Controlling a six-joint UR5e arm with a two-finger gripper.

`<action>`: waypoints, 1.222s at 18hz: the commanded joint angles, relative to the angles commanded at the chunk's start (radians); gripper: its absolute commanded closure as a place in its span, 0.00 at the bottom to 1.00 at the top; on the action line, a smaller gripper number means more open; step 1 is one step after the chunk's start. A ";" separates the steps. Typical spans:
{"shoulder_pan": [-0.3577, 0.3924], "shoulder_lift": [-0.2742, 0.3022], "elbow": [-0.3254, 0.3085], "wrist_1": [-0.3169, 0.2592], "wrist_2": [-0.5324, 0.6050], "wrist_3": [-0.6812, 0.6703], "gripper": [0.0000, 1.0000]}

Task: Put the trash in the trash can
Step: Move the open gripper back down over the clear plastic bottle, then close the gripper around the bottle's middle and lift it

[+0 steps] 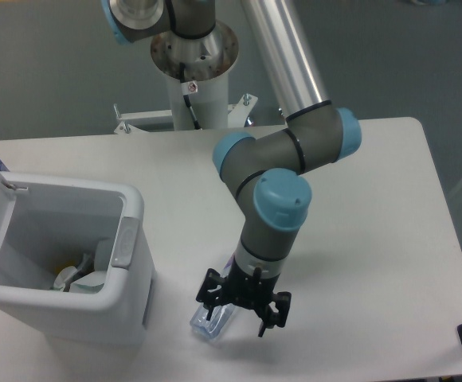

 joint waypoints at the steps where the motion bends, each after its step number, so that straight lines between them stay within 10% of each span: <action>1: -0.015 -0.012 0.005 0.000 0.022 0.000 0.00; 14: -0.075 -0.077 0.012 -0.012 0.177 0.029 0.01; 22: -0.085 -0.074 0.015 -0.012 0.180 0.046 0.51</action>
